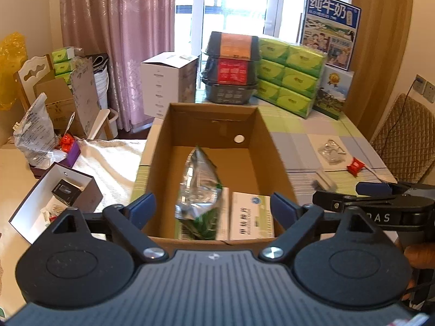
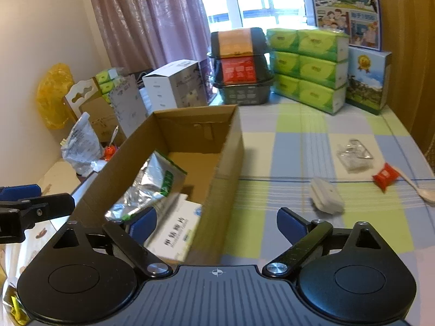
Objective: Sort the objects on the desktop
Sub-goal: 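Move both tools back over the remaining items on the table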
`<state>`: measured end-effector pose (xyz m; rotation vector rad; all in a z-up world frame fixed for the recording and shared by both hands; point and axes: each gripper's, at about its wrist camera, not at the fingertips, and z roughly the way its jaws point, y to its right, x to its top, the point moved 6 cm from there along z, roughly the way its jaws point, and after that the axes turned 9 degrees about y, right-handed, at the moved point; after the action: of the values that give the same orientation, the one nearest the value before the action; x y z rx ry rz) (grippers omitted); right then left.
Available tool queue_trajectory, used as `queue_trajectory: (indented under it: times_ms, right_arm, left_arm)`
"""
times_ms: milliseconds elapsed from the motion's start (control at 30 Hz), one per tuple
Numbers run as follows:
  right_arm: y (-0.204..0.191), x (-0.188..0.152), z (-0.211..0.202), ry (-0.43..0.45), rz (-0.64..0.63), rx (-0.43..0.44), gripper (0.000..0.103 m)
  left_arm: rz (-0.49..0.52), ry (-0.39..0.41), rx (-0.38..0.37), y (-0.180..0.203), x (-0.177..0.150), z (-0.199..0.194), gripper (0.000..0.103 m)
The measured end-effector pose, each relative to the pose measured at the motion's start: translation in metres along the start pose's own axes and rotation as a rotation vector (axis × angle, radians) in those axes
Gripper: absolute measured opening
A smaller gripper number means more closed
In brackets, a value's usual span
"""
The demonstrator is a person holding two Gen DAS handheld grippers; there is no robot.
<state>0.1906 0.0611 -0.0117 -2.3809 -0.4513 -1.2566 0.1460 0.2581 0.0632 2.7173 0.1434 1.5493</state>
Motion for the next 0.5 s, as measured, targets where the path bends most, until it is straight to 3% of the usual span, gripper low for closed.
queue_trajectory:
  times_ms: [200, 500]
  right_arm:
    - [0.025, -0.006, -0.023, -0.002, 0.006, -0.033, 0.101]
    - [0.082, -0.021, -0.06, -0.008, 0.029, -0.102, 0.101]
  left_arm:
    - [0.003, 0.008, -0.014, 0.031, -0.006, -0.007, 0.101]
    - [0.025, 0.024, -0.041, 0.08, -0.012, -0.012, 0.101]
